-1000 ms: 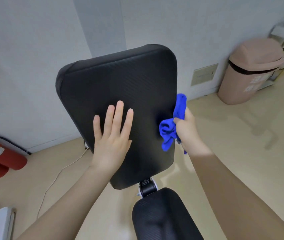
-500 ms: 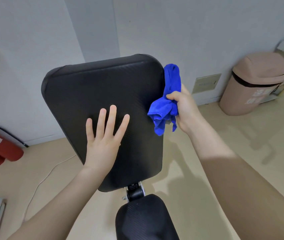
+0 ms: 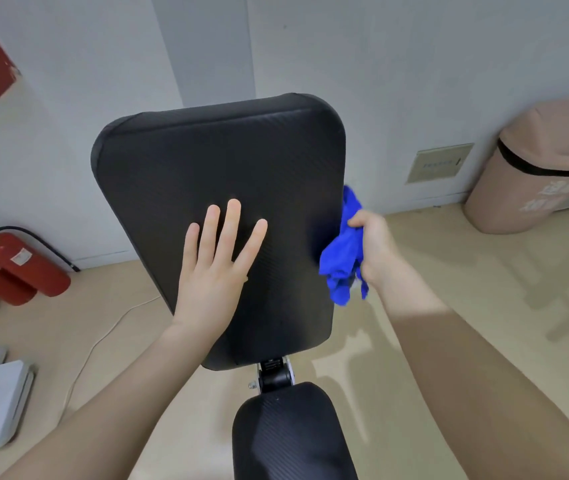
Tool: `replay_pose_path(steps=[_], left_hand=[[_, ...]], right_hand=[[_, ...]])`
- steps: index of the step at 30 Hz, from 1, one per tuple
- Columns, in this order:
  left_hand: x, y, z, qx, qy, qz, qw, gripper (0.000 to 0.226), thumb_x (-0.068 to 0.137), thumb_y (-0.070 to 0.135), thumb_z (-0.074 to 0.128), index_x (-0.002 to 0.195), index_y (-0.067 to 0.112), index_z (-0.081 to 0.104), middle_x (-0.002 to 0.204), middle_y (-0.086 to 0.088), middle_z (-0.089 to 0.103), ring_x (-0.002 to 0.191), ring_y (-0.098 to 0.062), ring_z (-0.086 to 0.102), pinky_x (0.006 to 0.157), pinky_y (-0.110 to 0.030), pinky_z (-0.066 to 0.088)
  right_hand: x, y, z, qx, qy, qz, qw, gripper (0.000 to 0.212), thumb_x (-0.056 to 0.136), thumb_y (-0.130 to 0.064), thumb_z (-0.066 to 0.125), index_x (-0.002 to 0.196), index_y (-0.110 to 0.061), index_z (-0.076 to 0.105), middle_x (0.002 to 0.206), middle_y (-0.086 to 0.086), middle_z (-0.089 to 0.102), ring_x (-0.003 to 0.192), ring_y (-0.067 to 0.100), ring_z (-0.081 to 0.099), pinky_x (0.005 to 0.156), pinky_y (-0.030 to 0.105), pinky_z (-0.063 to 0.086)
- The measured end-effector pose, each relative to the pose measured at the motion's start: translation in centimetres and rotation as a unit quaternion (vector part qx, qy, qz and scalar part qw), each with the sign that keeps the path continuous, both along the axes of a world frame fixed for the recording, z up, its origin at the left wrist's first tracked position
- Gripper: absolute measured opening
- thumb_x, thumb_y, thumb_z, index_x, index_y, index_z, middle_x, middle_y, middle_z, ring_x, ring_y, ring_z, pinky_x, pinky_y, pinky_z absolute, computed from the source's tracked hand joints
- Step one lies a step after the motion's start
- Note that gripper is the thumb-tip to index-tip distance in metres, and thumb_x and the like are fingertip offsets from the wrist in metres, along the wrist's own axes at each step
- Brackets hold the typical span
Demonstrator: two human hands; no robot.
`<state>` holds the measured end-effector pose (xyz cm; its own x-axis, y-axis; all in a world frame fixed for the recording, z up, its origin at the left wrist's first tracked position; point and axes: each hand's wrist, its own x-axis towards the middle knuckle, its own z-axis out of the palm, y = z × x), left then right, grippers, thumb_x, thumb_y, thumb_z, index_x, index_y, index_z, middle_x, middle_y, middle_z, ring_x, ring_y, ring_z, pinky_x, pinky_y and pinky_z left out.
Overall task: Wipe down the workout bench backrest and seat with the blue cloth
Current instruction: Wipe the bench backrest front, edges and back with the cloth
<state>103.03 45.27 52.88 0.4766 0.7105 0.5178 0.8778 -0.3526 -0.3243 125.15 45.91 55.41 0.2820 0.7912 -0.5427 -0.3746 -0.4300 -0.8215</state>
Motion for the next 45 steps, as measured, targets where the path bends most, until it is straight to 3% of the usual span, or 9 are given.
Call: replay_pose_path(steps=[7, 16, 20, 23, 26, 32, 39, 42, 45], left_hand=[[-0.2, 0.1, 0.3, -0.007, -0.005, -0.012, 1.000, 0.091, 0.066, 0.016, 0.081, 0.142, 0.016, 0.031, 0.147, -0.021, 0.015, 0.135, -0.042, 0.015, 0.111, -0.049, 0.007], [-0.1, -0.1, 0.1, -0.041, -0.031, -0.011, 0.999, 0.095, 0.068, 0.010, 0.079, 0.145, 0.018, 0.023, 0.150, -0.017, 0.006, 0.137, -0.040, 0.005, 0.113, -0.046, -0.004], [0.0, -0.1, 0.2, -0.048, -0.029, -0.020, 0.998, 0.097, 0.067, 0.009, 0.079, 0.145, 0.018, 0.022, 0.150, -0.018, 0.005, 0.137, -0.040, 0.006, 0.111, -0.050, 0.005], [-0.2, -0.1, 0.4, -0.054, -0.024, -0.037, 0.998, 0.099, 0.063, 0.013, 0.081, 0.144, 0.018, 0.025, 0.150, -0.019, 0.008, 0.137, -0.040, 0.009, 0.110, -0.053, 0.016], [-1.5, 0.0, 0.9, -0.035, -0.008, -0.083, 0.996, 0.083, 0.069, 0.025, 0.077, 0.140, 0.016, 0.035, 0.151, -0.020, 0.022, 0.137, -0.038, 0.018, 0.110, -0.050, 0.023], [-8.8, -0.4, -0.2, -0.036, -0.094, -0.171, 0.980, 0.025, 0.081, 0.012, 0.054, 0.098, -0.003, 0.064, 0.140, -0.025, 0.042, 0.131, -0.037, 0.032, 0.104, -0.044, 0.031], [-17.0, -1.8, -3.1, -0.111, -0.117, -0.171, 0.972, 0.034, 0.082, 0.025, 0.051, 0.109, 0.004, 0.055, 0.140, -0.022, 0.036, 0.123, -0.037, 0.040, 0.098, -0.042, 0.033], [-16.1, -1.2, -3.4, -0.214, -0.307, -0.068, 0.925, 0.055, 0.085, 0.031, 0.059, 0.130, 0.007, 0.039, 0.148, -0.020, 0.027, 0.132, -0.029, 0.031, 0.105, -0.036, 0.028], [-14.3, -0.4, -3.6, -0.346, -0.522, 0.013, 0.779, 0.085, 0.081, 0.030, 0.067, 0.145, 0.012, 0.016, 0.153, -0.007, 0.020, 0.137, -0.020, 0.027, 0.109, -0.034, 0.028]], right_hand=[[0.2, 0.8, 4.1, 0.172, 0.035, -0.024, 0.984, 0.013, 0.077, -0.011, 0.043, 0.079, -0.018, 0.054, 0.069, 0.000, 0.051, 0.055, 0.019, 0.045, 0.055, 0.026, 0.034], [-1.8, -4.4, -7.7, 0.069, -0.040, 0.031, 0.996, 0.047, 0.093, -0.007, 0.028, 0.126, -0.038, 0.040, 0.090, 0.008, 0.052, 0.052, 0.022, 0.047, 0.042, 0.022, 0.037], [-2.8, -5.6, -7.9, 0.113, -0.174, 0.021, 0.978, 0.027, 0.092, -0.009, 0.041, 0.099, -0.035, 0.039, 0.103, 0.006, 0.049, 0.073, 0.022, 0.052, 0.051, 0.025, 0.042], [-4.2, -4.5, -4.9, 0.229, -0.252, -0.042, 0.939, 0.024, 0.088, -0.011, 0.050, 0.102, -0.031, 0.045, 0.112, 0.003, 0.051, 0.090, 0.011, 0.056, 0.069, 0.024, 0.045], [-7.8, -3.4, -1.7, 0.299, -0.393, -0.101, 0.864, 0.032, 0.089, -0.008, 0.056, 0.119, -0.016, 0.053, 0.119, 0.001, 0.043, 0.097, -0.009, 0.044, 0.083, 0.002, 0.032], [-19.9, -4.0, -6.1, 0.326, -0.535, -0.009, 0.779, 0.041, 0.085, -0.011, 0.060, 0.124, -0.016, 0.052, 0.121, 0.011, 0.051, 0.099, 0.028, 0.050, 0.081, 0.032, 0.049], [-20.6, -4.1, -5.8, 0.349, -0.621, 0.095, 0.695, 0.046, 0.073, -0.011, 0.051, 0.118, -0.017, 0.062, 0.110, 0.015, 0.056, 0.086, 0.036, 0.053, 0.069, 0.040, 0.053], [-16.2, -2.7, -2.1, 0.332, -0.657, -0.021, 0.676, 0.050, 0.075, -0.004, 0.053, 0.124, -0.015, 0.059, 0.114, 0.020, 0.055, 0.089, 0.040, 0.052, 0.069, 0.042, 0.052], [-12.8, -1.3, 1.3, 0.309, -0.679, -0.086, 0.660, 0.048, 0.079, -0.002, 0.058, 0.125, -0.015, 0.058, 0.117, 0.020, 0.053, 0.094, 0.039, 0.051, 0.072, 0.036, 0.046]])
